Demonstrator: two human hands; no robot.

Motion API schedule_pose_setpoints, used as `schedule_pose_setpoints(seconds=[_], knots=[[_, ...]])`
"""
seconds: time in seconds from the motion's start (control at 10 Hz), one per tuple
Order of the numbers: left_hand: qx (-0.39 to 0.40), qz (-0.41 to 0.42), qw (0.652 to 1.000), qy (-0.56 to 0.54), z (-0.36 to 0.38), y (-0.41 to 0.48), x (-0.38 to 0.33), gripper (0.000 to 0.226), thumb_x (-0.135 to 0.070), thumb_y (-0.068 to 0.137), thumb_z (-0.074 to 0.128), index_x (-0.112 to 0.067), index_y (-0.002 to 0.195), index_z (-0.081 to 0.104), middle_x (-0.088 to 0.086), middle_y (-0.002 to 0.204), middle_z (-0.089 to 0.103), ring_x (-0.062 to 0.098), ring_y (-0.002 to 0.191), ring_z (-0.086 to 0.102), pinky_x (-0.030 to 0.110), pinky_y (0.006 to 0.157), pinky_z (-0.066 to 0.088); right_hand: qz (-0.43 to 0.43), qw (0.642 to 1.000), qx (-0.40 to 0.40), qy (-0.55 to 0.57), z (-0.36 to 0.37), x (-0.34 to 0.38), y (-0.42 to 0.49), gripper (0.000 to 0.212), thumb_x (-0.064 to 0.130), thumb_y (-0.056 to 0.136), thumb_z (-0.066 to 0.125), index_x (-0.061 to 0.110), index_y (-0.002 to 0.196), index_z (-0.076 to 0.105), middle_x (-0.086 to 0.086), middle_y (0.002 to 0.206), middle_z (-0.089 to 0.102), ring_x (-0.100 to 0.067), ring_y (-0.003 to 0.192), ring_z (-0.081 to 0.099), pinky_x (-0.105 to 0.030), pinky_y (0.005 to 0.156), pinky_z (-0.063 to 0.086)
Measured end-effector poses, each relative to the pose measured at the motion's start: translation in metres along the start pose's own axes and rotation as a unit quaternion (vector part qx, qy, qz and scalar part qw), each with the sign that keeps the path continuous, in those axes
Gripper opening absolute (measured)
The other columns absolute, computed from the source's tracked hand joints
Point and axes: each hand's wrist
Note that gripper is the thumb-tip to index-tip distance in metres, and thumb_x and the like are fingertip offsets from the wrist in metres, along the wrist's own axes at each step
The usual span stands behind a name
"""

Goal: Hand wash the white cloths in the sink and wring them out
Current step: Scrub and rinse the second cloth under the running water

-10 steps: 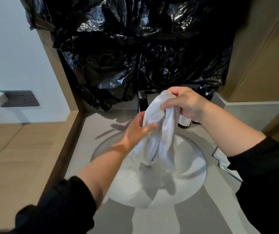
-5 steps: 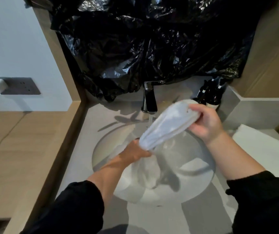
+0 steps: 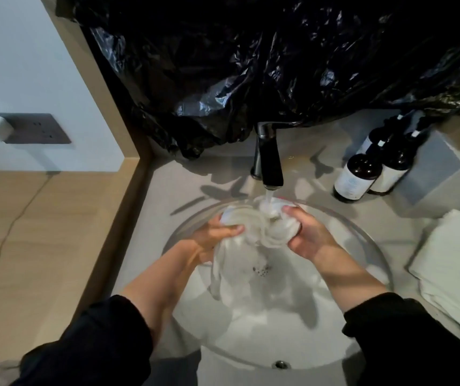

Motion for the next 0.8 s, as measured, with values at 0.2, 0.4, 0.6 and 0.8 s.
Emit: schedule_pose_setpoints(seconds=[0.2, 0.4, 0.6, 0.8], knots=[[-0.055, 0.005, 0.998, -0.024, 0.005, 0.013, 0.005, 0.037, -0.031, 0.086, 0.063, -0.007, 0.114, 0.063, 0.023, 0.11, 0.065, 0.035, 0.098, 0.065, 0.048, 0.094, 0.05, -0.04, 0.998, 0.011, -0.046, 0.026, -0.035, 0.013, 0.057, 0.034, 0.087, 0.063, -0.009, 0.125, 0.055, -0.032, 0.123, 0.058, -0.04, 0.113, 0.059, -0.049, 0.097, 0.048], [-0.165, 0.053, 0.985, -0.018, 0.019, 0.034, 0.007, 0.021, -0.026, 0.096, 0.054, -0.008, 0.102, 0.063, 0.011, 0.099, 0.067, 0.024, 0.091, 0.065, 0.033, 0.08, 0.055, -0.19, 0.86, -0.23, -0.413, 0.046, -0.033, 0.046, 0.025, 0.026, 0.074, 0.076, 0.019, 0.064, 0.054, -0.001, 0.06, 0.054, -0.029, 0.068, 0.067, -0.029, 0.052, 0.051], [-0.183, -0.003, 0.983, -0.023, 0.04, 0.057, -0.005, 0.012, -0.016, 0.093, 0.058, -0.005, 0.091, 0.062, 0.013, 0.087, 0.063, 0.023, 0.078, 0.062, 0.028, 0.069, 0.051, -0.082, 0.918, -0.269, -0.28, 0.016, -0.012, 0.044, 0.034, 0.039, 0.077, 0.067, 0.009, 0.092, 0.068, -0.006, 0.067, 0.065, -0.024, 0.073, 0.066, -0.024, 0.063, 0.05], [-0.071, -0.027, 0.993, -0.092, 0.046, 0.058, -0.013, 0.043, -0.02, 0.102, 0.035, -0.009, 0.072, 0.064, 0.003, 0.058, 0.062, 0.017, 0.059, 0.061, 0.022, 0.057, 0.051, 0.034, 0.99, -0.021, 0.138, -0.045, -0.007, 0.017, 0.058, 0.039, 0.089, 0.048, 0.002, 0.133, 0.052, -0.019, 0.129, 0.06, -0.033, 0.121, 0.057, -0.045, 0.111, 0.034]])
Point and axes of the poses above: each hand's wrist, its own y-axis towards the middle knuckle, its own z-axis out of the palm, x = y × z
